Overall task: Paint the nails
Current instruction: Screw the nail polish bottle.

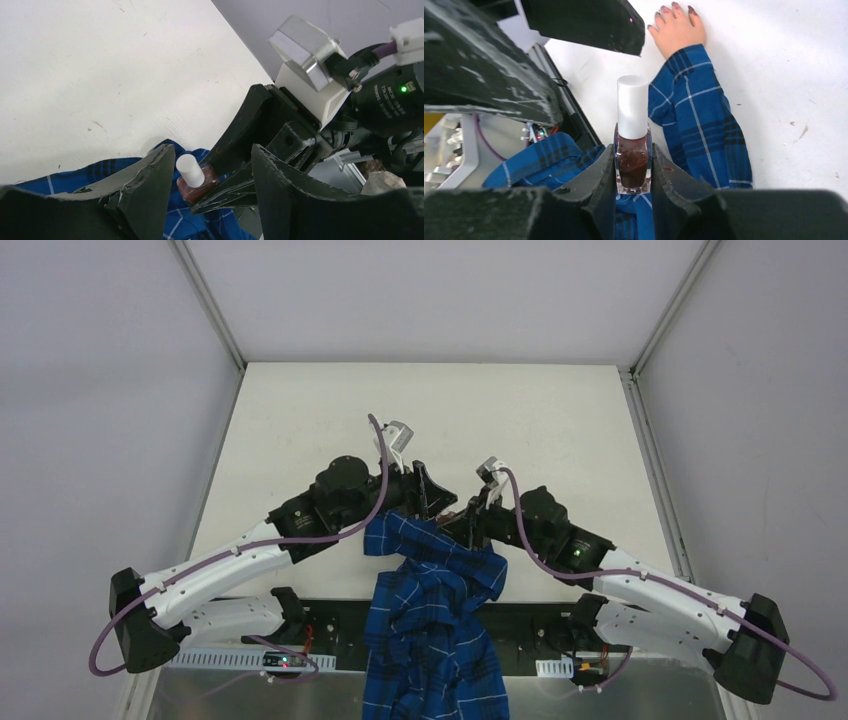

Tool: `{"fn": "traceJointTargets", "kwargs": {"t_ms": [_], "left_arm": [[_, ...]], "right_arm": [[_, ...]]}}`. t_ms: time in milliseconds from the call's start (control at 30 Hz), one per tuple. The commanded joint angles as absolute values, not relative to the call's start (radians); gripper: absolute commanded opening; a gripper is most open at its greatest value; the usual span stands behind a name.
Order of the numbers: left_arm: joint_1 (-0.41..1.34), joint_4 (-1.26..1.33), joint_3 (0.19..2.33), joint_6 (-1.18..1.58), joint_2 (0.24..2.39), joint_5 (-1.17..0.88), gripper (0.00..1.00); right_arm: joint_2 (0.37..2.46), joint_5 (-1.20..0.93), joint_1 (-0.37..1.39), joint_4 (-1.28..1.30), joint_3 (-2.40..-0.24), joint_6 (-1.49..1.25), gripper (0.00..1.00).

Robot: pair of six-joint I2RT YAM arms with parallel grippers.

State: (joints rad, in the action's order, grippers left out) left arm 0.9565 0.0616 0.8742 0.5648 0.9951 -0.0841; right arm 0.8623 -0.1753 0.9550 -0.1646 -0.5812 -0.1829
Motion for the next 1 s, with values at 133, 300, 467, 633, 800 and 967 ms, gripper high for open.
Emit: {"fn": "traceJointTargets", "kwargs": {"t_ms": [133, 300, 467, 633, 800, 967], "left_arm": [[0.965, 0.072, 0.910, 0.596, 1.003, -0.034, 0.57], [0.965, 0.035, 0.898, 0.600, 0.992, 0.020, 0.56], [0.964, 0.009, 0.887, 0.615, 0.988, 0.061, 0.54], [0.964, 0.006, 0.901, 0.636, 1.039, 0.006, 0.46], [0.966, 0.005, 0.898, 0.647, 1.050, 0.002, 0.45], [0.966, 0.005, 0.892, 0.652, 1.061, 0.005, 0.44]], "right_arm": [[0.911, -0.058, 0.997, -0.173, -0.660, -0.121, 0.00], [0.914, -0.045, 1.007, -0.174, -0.664, -0.119, 0.00], [0.918, -0.031, 1.012, -0.179, -0.665, -0.115, 0.00], [0.928, -0.014, 1.018, -0.190, -0.666, -0.117, 0.00], [0.930, -0.006, 1.018, -0.181, -0.670, -0.120, 0.00], [0.928, -0.006, 1.020, -0.180, -0.670, -0.121, 0.00]]}}
